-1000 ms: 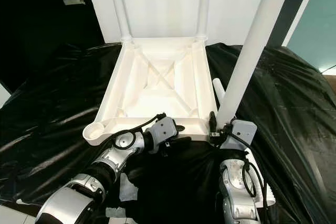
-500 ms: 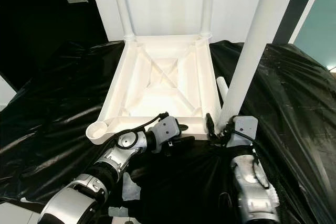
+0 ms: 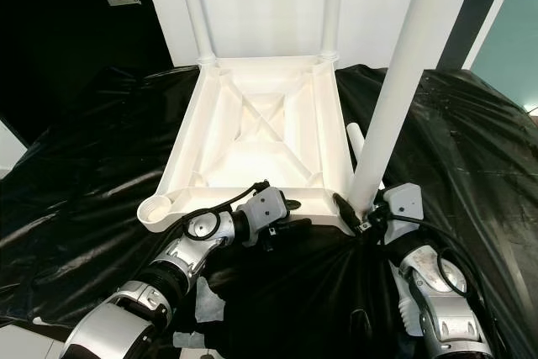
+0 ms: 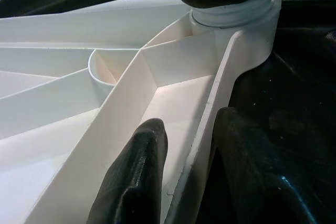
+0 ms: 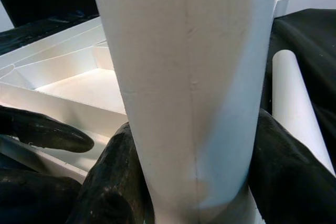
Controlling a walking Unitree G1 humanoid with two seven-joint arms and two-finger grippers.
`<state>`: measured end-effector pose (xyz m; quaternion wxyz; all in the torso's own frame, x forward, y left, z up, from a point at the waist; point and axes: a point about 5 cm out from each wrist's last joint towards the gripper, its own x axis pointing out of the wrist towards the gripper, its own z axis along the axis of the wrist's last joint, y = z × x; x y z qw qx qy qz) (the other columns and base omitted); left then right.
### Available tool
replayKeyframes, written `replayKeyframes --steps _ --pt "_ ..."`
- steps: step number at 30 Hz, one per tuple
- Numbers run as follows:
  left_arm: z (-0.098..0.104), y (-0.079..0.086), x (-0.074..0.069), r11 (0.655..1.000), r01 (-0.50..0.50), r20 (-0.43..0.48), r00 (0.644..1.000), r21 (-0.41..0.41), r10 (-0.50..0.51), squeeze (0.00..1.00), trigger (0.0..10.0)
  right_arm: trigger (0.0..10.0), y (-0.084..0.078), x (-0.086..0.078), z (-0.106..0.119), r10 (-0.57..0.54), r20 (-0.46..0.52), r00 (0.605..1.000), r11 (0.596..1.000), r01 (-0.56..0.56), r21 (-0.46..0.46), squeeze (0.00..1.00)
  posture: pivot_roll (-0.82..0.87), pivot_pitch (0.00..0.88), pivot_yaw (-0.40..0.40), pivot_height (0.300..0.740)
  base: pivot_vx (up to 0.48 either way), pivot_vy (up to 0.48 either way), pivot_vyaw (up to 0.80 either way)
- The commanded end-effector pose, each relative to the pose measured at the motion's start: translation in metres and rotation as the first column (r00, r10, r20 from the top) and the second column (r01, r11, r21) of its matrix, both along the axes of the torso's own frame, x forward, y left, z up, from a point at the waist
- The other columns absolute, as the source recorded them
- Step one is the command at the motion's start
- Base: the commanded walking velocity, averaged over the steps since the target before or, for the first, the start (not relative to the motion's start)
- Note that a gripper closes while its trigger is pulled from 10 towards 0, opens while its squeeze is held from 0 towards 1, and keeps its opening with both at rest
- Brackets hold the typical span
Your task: Building children table
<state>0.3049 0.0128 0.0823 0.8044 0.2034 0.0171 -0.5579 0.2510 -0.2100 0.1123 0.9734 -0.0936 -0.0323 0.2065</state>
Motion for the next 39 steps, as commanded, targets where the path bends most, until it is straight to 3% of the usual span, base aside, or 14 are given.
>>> replayKeyframes --steps 1,5,10,13,17,24,25,26,27,28,33,34,35,39 --pt "-0.028 0.008 -0.008 0.995 -0.082 -0.102 0.991 0.064 0.088 0.00 10.0 0.0 -0.003 -0.005 -0.009 0.017 -0.058 0.998 0.998 -0.020 -0.058 0.00 -0.06 0.000 0.017 0.740 0.000 0.000 0.00" --pt "-0.026 0.005 -0.008 0.995 -0.081 -0.102 0.991 0.057 0.086 0.00 10.0 0.0 0.001 -0.011 -0.020 -0.037 -0.105 0.994 0.999 0.034 -0.025 0.00 -0.07 0.000 0.015 0.740 0.000 0.000 0.00" --pt "-0.027 0.005 -0.009 0.995 -0.079 -0.104 0.991 0.057 0.085 0.00 10.0 0.0 0.016 -0.018 -0.031 -0.183 -0.127 0.975 0.979 0.192 0.065 0.00 -0.08 0.000 0.015 0.740 0.000 0.000 0.00" --pt "-0.027 0.004 -0.010 0.996 -0.075 -0.106 0.991 0.056 0.080 0.00 10.0 0.0 0.025 -0.022 -0.029 -0.325 -0.063 0.944 0.933 0.331 0.140 0.00 -0.09 0.000 0.021 0.740 0.000 0.000 0.00" --pt "-0.028 0.001 -0.012 0.997 -0.060 -0.110 0.992 0.055 0.066 0.00 10.0 0.0 0.032 -0.021 -0.019 -0.439 0.019 0.898 0.879 0.425 0.215 0.00 -0.08 0.000 0.021 0.740 0.000 0.000 0.00" --pt "-0.029 0.003 -0.012 0.996 -0.064 -0.111 0.991 0.058 0.070 0.00 10.0 0.0 0.038 -0.017 -0.019 -0.468 0.002 0.884 0.863 0.456 0.219 0.00 -0.07 0.000 0.017 0.740 0.000 0.000 0.00" --pt "-0.030 0.003 -0.013 0.996 -0.065 -0.112 0.991 0.059 0.071 0.00 10.0 10.0 0.042 -0.016 -0.022 -0.441 -0.022 0.897 0.875 0.435 0.211 0.00 -0.07 0.000 0.017 0.740 0.000 0.000 0.00" --pt "-0.031 0.004 -0.013 0.996 -0.065 -0.113 0.991 0.060 0.072 0.00 10.0 10.0 0.044 -0.015 -0.023 -0.407 -0.030 0.913 0.891 0.404 0.204 0.67 -0.07 0.000 0.017 0.740 0.000 0.000 0.00" --pt "-0.031 0.004 -0.013 0.996 -0.065 -0.113 0.991 0.060 0.072 0.00 10.0 10.0 0.044 -0.015 -0.023 -0.407 -0.030 0.913 0.891 0.404 0.204 0.67 -0.07 0.000 0.017 0.740 0.000 0.000 0.00" --pt "-0.031 0.004 -0.013 0.996 -0.066 -0.113 0.991 0.060 0.073 0.00 10.0 10.0 0.046 -0.015 -0.023 -0.377 -0.034 0.926 0.904 0.376 0.204 1.00 -0.07 0.000 0.015 0.740 0.000 0.000 0.00" --pt "-0.031 0.004 -0.013 0.996 -0.070 -0.114 0.990 0.061 0.077 0.00 10.0 10.0 0.039 -0.012 -0.019 -0.290 -0.008 0.957 0.948 0.288 0.136 1.00 -0.08 0.000 0.012 0.740 0.000 0.000 0.00" --pt "-0.031 0.003 -0.013 0.996 -0.070 -0.114 0.990 0.061 0.077 0.00 10.0 10.0 0.036 -0.011 -0.018 -0.268 -0.004 0.963 0.957 0.267 0.112 0.60 -0.08 0.000 0.011 0.740 0.000 0.000 0.00" --pt "-0.031 0.003 -0.013 0.996 -0.070 -0.115 0.990 0.060 0.077 0.00 10.0 10.0 0.032 -0.011 -0.015 -0.241 0.008 0.971 0.967 0.239 0.086 0.00 -0.08 0.000 0.011 0.740 0.000 0.000 0.00" --pt "-0.031 0.000 -0.014 0.996 -0.066 -0.117 0.991 0.057 0.072 0.00 10.0 10.0 0.022 -0.010 -0.011 -0.179 0.022 0.984 0.983 0.178 0.035 0.00 -0.10 0.000 0.010 0.740 0.000 0.000 0.00"
